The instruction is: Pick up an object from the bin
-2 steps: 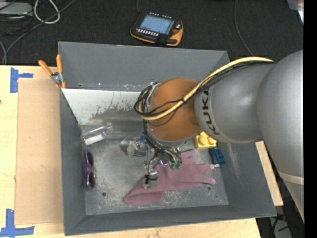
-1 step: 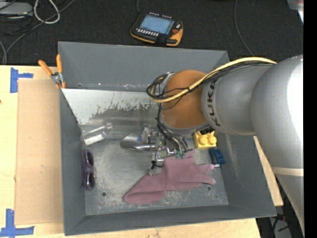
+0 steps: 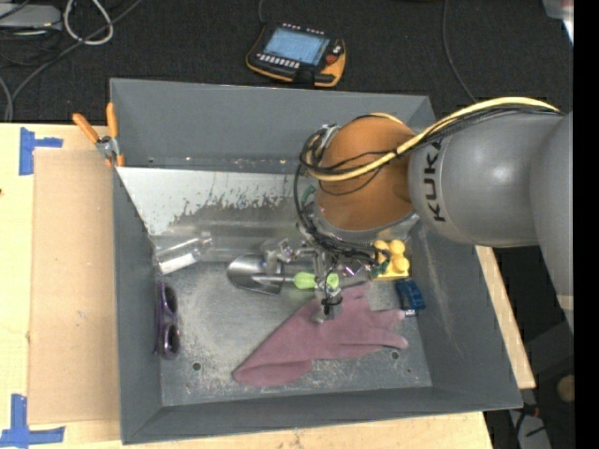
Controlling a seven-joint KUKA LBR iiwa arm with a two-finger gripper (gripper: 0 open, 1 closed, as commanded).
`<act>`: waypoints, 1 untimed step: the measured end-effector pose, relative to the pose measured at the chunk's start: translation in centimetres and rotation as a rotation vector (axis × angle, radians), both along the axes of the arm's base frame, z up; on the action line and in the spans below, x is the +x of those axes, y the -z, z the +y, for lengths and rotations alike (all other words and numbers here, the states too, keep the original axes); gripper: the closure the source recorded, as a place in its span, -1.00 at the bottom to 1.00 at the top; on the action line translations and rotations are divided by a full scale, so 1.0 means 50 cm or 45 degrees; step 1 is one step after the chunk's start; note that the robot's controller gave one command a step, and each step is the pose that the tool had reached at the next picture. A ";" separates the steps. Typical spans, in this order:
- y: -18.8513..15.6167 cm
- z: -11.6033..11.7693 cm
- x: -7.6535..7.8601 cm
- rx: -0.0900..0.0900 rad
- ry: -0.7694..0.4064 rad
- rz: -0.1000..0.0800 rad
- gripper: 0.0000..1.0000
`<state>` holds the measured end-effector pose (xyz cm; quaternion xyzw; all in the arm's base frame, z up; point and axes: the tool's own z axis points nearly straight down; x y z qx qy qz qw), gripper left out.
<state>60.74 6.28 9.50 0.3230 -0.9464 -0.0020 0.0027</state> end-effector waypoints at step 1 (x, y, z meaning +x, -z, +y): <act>0.052 -0.089 0.025 -0.001 0.441 -0.005 -1.00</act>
Offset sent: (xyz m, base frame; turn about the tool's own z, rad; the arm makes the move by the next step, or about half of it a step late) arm 0.0098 -0.0586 -0.0250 -0.1674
